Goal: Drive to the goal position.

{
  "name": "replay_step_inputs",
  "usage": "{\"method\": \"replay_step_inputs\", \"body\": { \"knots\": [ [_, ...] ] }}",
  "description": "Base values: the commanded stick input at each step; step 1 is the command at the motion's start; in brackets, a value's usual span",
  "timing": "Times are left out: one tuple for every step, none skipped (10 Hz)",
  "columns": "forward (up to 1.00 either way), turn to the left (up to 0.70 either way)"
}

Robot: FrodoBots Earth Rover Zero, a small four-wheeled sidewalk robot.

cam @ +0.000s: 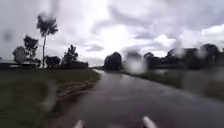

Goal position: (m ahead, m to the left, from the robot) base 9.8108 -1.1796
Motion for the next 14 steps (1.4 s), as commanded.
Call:
{"method": "replay_step_inputs", "body": {
  "knots": [
    [0.85,0.0],
    [0.63,0.0],
    [0.0,0.0],
    [0.0,0.0],
    [0.0,0.0],
    [0.0,0.0],
    [0.0,0.0],
    [0.0,0.0],
    [0.0,0.0],
    [0.0,0.0],
    [0.0,0.0],
    [0.02,0.0],
    [0.04,0.0],
    [0.24,0.0]
  ]
}}
